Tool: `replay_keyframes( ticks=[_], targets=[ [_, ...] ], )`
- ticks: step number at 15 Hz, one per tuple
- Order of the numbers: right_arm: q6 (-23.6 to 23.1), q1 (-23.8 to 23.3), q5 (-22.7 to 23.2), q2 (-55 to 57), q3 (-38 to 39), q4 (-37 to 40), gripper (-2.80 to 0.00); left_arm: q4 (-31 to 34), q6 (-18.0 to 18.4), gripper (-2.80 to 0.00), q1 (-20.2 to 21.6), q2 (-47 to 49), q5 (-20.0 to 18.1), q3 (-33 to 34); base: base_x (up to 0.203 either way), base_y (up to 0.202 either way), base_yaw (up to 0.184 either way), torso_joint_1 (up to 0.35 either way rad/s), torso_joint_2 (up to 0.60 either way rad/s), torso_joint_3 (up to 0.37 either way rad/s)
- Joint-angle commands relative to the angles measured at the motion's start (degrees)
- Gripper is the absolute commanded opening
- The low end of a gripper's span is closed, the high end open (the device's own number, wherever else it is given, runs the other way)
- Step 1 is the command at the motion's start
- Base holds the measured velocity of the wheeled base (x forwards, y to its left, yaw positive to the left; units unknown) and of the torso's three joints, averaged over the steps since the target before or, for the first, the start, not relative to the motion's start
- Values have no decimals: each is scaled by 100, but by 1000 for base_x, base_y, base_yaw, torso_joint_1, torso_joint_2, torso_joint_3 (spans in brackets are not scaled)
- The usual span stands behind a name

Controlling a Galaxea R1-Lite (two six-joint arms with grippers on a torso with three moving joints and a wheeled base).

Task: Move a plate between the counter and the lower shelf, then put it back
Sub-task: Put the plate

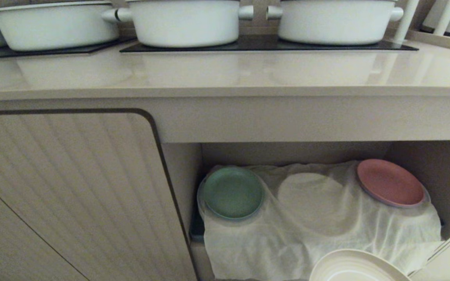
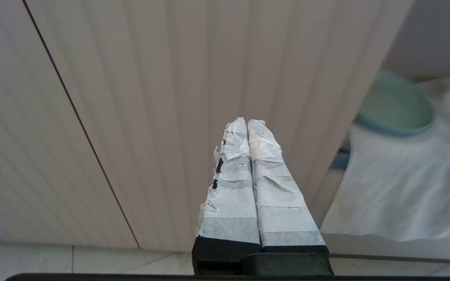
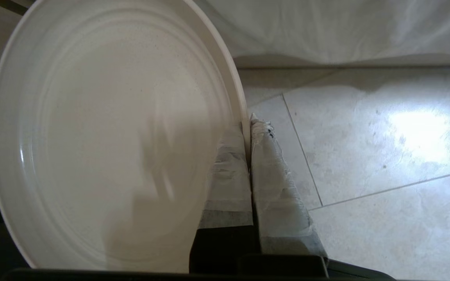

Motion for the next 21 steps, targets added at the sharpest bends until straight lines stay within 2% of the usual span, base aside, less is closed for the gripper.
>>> replay_keyframes(
  ticks=[1,21],
  targets=[
    [13,6,10,12,6,-4,-280,-5,-5,-280,2,-1,3,0,0,0,0,166,-549,-298],
    [22,25,10,-5,-20,5,-280,-5,-5,-280,2,-1,3,0,0,0,0,206,-495,-282]
  ],
)
